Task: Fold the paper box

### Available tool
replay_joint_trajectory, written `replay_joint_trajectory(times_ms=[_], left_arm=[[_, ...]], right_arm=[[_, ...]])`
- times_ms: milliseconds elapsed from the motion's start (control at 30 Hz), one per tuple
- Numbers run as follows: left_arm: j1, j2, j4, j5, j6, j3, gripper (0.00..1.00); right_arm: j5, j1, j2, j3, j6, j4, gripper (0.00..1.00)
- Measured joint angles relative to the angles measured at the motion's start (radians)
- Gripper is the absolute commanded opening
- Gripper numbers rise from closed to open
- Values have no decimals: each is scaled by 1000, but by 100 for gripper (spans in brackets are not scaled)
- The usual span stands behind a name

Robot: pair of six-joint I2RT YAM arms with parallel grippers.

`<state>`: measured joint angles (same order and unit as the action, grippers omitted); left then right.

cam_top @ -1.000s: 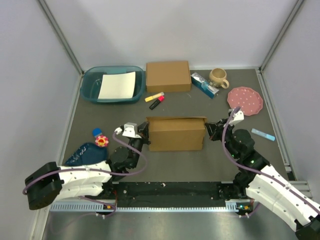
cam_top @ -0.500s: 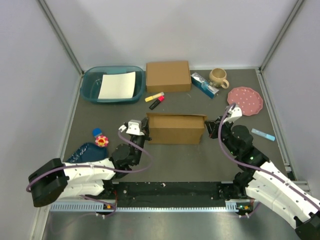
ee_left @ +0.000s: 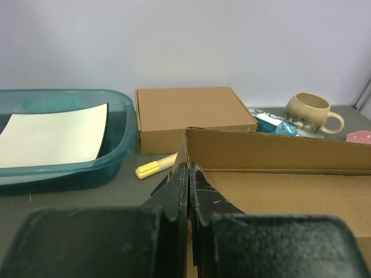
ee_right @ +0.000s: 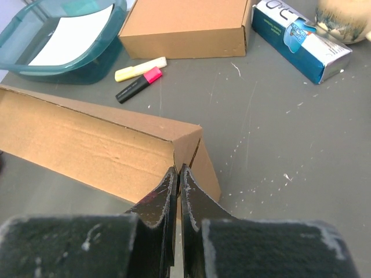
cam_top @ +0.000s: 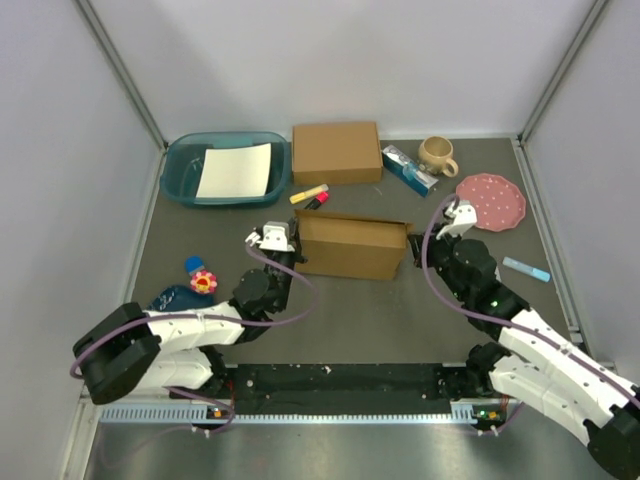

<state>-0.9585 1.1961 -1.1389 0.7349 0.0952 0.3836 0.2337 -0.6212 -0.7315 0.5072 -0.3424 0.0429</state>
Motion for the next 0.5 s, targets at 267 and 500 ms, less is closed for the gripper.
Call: replay_joint_trajectory(times_ms=[267, 500], left_arm=[[18, 45, -31, 19, -63, -43, 0], [11, 10, -54, -5, -105, -79, 0]], right_arm=[[2, 0, -35, -10, -1, 59, 0], [-35, -6, 19, -31, -23, 24, 47]])
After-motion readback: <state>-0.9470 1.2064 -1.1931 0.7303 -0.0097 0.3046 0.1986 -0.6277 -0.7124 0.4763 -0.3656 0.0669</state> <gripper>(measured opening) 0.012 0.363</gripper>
